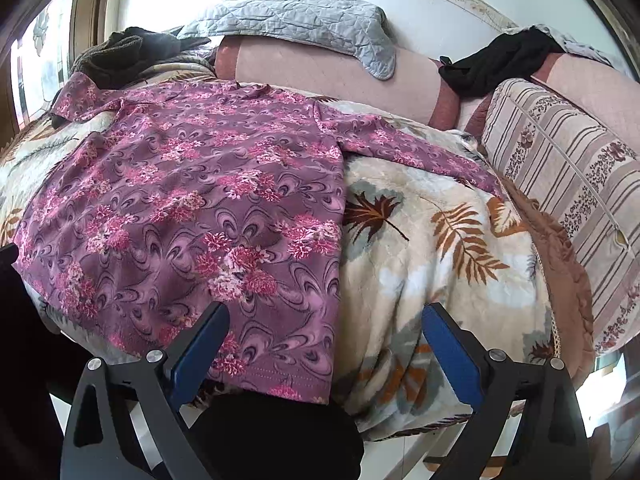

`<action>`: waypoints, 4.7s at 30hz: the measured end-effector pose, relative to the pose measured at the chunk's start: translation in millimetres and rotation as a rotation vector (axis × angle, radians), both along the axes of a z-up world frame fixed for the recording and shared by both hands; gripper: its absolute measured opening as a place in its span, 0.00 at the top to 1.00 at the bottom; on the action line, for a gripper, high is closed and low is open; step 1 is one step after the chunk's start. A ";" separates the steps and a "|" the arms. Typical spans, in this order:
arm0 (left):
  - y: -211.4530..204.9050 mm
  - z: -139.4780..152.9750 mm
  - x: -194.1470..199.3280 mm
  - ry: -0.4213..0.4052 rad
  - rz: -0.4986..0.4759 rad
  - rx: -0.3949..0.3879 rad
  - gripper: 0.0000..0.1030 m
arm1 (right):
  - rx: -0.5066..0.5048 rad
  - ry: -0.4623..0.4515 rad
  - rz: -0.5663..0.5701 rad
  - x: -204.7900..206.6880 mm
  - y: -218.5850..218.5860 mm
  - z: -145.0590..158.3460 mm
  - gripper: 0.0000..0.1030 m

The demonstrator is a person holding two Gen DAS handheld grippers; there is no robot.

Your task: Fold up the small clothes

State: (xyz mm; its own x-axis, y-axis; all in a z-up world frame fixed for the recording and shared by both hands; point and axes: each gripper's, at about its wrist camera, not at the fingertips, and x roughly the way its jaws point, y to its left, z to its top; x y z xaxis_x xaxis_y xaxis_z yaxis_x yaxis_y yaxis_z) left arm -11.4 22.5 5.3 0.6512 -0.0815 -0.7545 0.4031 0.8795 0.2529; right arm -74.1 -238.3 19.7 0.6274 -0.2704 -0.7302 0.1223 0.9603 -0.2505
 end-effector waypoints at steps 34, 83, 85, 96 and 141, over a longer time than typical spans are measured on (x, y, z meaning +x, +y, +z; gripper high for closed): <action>2.1 8.7 22.2 0.039 0.023 -0.049 0.00 | 0.001 0.032 0.022 20.2 1.5 0.5 0.06; 71.5 -20.9 88.9 0.198 0.291 -0.116 0.00 | 0.254 0.147 -0.156 33.5 -65.0 -41.7 0.07; 76.0 -31.9 92.7 0.266 0.303 -0.141 0.03 | 0.305 0.186 -0.151 35.8 -66.4 -54.0 0.13; 76.5 -23.8 73.5 0.457 0.251 -0.307 0.95 | 0.389 0.104 -0.028 9.7 -60.3 -31.0 0.97; -64.4 -31.6 288.6 0.403 0.159 -0.387 0.35 | 0.866 -0.321 -0.914 188.1 -439.8 -73.4 0.43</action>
State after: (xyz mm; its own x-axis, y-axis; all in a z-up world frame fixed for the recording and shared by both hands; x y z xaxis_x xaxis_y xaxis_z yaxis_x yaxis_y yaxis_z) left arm 277.2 -41.9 -26.2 0.3453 -0.3251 -0.8804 0.2559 0.9351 -0.2450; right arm 114.0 -678.1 -53.7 0.6458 -0.2094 -0.7343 0.7533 0.3317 0.5679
